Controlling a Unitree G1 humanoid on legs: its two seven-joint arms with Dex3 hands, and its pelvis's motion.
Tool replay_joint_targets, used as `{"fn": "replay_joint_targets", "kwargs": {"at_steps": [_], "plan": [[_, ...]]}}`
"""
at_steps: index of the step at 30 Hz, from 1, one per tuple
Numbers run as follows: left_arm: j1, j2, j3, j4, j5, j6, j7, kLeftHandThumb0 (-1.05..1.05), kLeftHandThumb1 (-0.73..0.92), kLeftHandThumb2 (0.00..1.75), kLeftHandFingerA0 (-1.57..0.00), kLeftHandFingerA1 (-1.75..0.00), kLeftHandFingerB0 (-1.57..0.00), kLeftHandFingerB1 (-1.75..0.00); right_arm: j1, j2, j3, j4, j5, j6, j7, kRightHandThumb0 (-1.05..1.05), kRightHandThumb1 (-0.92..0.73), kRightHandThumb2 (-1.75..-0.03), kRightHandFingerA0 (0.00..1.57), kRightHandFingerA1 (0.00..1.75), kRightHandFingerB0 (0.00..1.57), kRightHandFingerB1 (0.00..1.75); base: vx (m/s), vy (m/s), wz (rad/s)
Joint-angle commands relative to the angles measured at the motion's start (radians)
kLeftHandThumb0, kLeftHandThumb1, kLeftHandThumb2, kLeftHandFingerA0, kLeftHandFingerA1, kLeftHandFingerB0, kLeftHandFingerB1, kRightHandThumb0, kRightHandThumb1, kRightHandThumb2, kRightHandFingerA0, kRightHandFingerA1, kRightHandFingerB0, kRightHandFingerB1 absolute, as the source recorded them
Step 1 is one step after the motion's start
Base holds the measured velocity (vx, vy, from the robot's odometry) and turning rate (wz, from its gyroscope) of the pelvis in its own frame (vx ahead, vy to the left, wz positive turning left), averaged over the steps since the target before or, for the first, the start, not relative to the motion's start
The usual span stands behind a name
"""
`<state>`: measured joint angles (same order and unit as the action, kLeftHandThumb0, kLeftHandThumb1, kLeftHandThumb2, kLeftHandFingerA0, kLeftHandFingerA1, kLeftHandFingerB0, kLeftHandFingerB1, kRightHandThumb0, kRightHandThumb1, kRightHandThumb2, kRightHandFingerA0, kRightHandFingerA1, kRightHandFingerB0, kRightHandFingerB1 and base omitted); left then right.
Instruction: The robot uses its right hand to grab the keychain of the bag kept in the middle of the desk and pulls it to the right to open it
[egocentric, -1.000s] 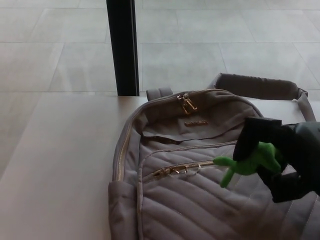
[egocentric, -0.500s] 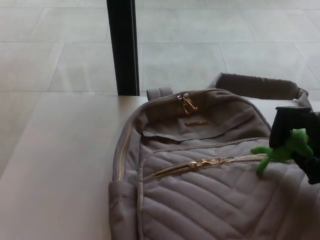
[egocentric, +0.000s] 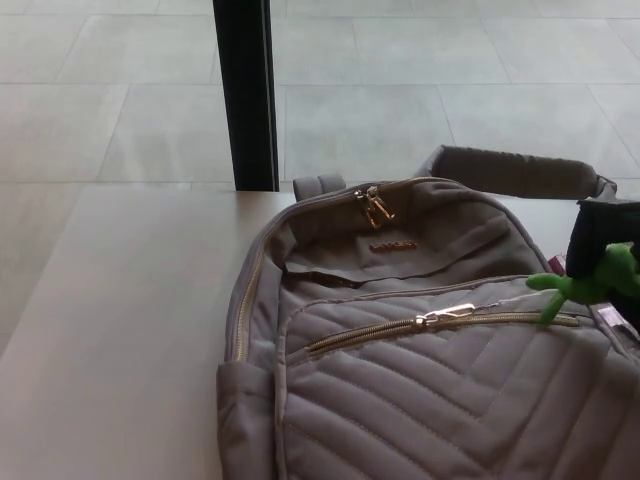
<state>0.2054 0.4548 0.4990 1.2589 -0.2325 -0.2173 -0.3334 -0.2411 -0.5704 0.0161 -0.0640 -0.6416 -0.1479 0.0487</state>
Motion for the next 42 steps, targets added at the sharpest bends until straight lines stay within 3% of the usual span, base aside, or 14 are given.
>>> {"fn": "replay_joint_targets", "kwargs": {"at_steps": [1,14,15,19,20,21,22,23,24,25,32,35,40,42], "plan": [[0.012,0.012,0.013,0.002,-0.023,0.007,-0.018,-0.87,0.92,0.74,-0.5,-0.52,-0.44,-0.38,-0.027,-0.049,-0.037,0.045,-0.031,0.011,-0.045,-0.16,-0.45,-1.08,0.9,1.75,0.66,1.69,0.0,0.0,0.0],[0.029,0.013,0.011,-0.001,-0.022,-0.013,-0.027,-0.89,0.92,0.76,-0.49,-0.53,-0.42,-0.38,-0.039,-0.196,-0.103,0.25,-0.054,-0.05,-0.165,-0.13,-0.4,-1.0,0.89,1.75,0.68,1.62,0.0,0.0,0.0],[0.03,0.013,0.008,0.0,-0.018,-0.013,-0.02,-0.84,0.77,1.17,-0.46,-0.6,-0.37,-0.51,-0.025,-0.205,-0.109,0.259,-0.054,-0.062,-0.184,-0.16,-0.42,-1.05,0.9,1.75,0.71,1.61,0.0,0.0,0.0],[0.031,0.012,0.003,0.002,-0.016,-0.014,-0.005,-0.89,0.92,0.76,-0.5,-0.52,-0.43,-0.39,0.001,-0.218,-0.118,0.265,-0.047,-0.071,-0.205,-0.22,-0.52,-1.0,0.92,1.75,0.77,1.51,0.0,0.0,0.0],[0.029,0.012,0.004,0.004,-0.019,-0.01,-0.005,-0.89,0.92,0.76,-0.5,-0.52,-0.43,-0.39,0.009,-0.22,-0.122,0.263,-0.044,-0.075,-0.208,-0.22,-0.52,-1.0,0.92,1.75,0.77,1.51,0.0,0.0,0.0],[0.027,0.011,0.004,0.007,-0.021,-0.008,-0.013,-0.86,0.77,1.17,-0.46,-0.6,-0.38,-0.51,0.027,-0.225,-0.132,0.263,-0.031,-0.076,-0.197,-0.2,-0.49,-1.04,0.93,1.75,0.78,1.5,0.0,0.0,0.0],[0.027,0.008,0.004,0.006,-0.022,-0.01,-0.016,-0.87,0.77,1.17,-0.46,-0.6,-0.38,-0.51,0.035,-0.231,-0.134,0.264,-0.033,-0.076,-0.196,-0.2,-0.48,-1.04,0.93,1.75,0.78,1.48,0.0,0.0,0.0],[0.024,0.006,0.009,0.005,-0.029,-0.001,-0.016,-0.9,0.92,0.75,-0.49,-0.51,-0.44,-0.38,0.063,-0.226,-0.144,0.262,-0.022,-0.082,-0.202,-0.16,-0.45,-1.06,0.91,1.75,0.73,1.54,0.0,0.0,0.0],[0.023,0.005,0.008,0.005,-0.03,0.001,-0.018,-0.85,0.76,1.16,-0.45,-0.6,-0.39,-0.51,0.078,-0.225,-0.148,0.248,-0.017,-0.06,-0.178,-0.18,-0.47,-1.04,0.89,1.75,0.68,1.58,0.0,0.0,0.0],[0.023,0.004,0.006,0.005,-0.028,-0.003,-0.014,-0.88,0.92,0.76,-0.52,-0.52,-0.44,-0.38,0.089,-0.225,-0.151,0.237,-0.012,-0.041,-0.155,-0.19,-0.5,-1.04,0.86,1.75,0.65,1.59,0.0,0.0,0.0],[0.024,0.001,0.0,0.007,-0.024,-0.009,-0.011,-0.88,0.92,0.76,-0.51,-0.54,-0.45,-0.39,0.153,-0.206,-0.15,0.26,-0.015,-0.059,-0.192,-0.19,-0.49,-1.0,0.86,1.75,0.7,1.53,0.0,0.0,0.0],[0.023,-0.002,0.005,0.007,-0.03,-0.003,-0.009,-0.84,0.75,1.16,-0.46,-0.61,-0.4,-0.51,0.174,-0.191,-0.14,0.284,-0.022,-0.083,-0.237,-0.16,-0.49,-1.0,0.88,1.75,0.7,1.56,0.0,0.0,0.0],[0.033,-0.002,-0.002,-0.001,-0.022,-0.013,-0.007,-0.86,0.77,1.17,-0.47,-0.61,-0.39,-0.51,0.211,-0.193,-0.131,0.276,-0.035,-0.068,-0.227,-0.16,-0.48,-1.01,0.86,1.75,0.69,1.56,0.0,0.0,0.0],[0.032,-0.002,0.0,0.0,-0.025,-0.01,-0.008,-0.85,0.77,1.17,-0.48,-0.61,-0.41,-0.51,0.219,-0.185,-0.13,0.269,-0.004,-0.072,-0.199,-0.21,-0.51,-0.99,1.16,1.35,0.85,1.12,0.0,0.0,0.0]]}}
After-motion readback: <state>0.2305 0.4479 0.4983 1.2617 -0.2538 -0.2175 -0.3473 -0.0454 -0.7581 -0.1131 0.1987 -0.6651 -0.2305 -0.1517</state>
